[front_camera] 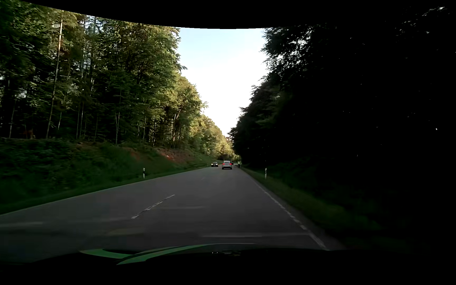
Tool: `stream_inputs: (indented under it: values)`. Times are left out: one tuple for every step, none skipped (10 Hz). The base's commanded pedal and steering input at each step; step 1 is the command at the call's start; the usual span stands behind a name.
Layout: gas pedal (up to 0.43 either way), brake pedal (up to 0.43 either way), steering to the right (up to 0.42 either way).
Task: Follow the waypoints while adhering to traffic rules and regulations
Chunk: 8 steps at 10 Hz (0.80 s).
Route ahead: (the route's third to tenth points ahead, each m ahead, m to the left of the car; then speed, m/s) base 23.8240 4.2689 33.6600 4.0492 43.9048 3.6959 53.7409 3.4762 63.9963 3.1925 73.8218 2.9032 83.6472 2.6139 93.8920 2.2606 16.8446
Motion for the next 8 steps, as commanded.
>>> stream_inputs:
  values:
    - [0.059, 0.0, 0.001]
    - [0.098, 0.0, 0.002]
    - [0.11, 0.0, 0.005]
    - [0.118, 0.0, 0.005]
    - [0.138, 0.0, 0.004]
    - [0.157, 0.0, 0.003]
    - [0.177, 0.0, 0.003]
    - [0.177, 0.0, 0.003]
